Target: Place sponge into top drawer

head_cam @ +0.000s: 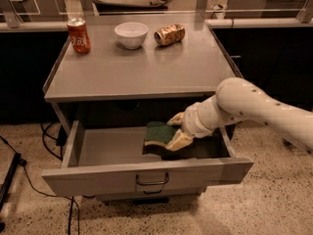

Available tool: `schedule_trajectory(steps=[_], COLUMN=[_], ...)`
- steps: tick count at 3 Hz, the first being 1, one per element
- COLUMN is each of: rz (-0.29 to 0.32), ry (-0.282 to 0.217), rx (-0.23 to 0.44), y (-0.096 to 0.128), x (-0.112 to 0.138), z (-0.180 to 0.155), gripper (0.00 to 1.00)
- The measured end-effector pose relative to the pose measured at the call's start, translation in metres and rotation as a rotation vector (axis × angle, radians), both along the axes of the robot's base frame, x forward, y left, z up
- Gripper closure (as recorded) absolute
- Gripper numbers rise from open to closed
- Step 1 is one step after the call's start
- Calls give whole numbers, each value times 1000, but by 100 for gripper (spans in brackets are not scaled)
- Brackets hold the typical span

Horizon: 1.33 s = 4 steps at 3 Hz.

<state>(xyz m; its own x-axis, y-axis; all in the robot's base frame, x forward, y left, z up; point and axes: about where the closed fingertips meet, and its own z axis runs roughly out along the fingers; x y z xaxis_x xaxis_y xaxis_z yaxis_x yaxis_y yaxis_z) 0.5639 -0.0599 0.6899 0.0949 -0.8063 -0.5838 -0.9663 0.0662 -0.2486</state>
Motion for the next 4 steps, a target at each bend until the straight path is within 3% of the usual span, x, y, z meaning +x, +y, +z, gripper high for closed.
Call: schedule_trajectory(steps=[2,4], rz=[2,13], ry=[92,132], rx=[3,7], y=[20,28], x=[18,21], z=[-61,-88], gripper=[100,100])
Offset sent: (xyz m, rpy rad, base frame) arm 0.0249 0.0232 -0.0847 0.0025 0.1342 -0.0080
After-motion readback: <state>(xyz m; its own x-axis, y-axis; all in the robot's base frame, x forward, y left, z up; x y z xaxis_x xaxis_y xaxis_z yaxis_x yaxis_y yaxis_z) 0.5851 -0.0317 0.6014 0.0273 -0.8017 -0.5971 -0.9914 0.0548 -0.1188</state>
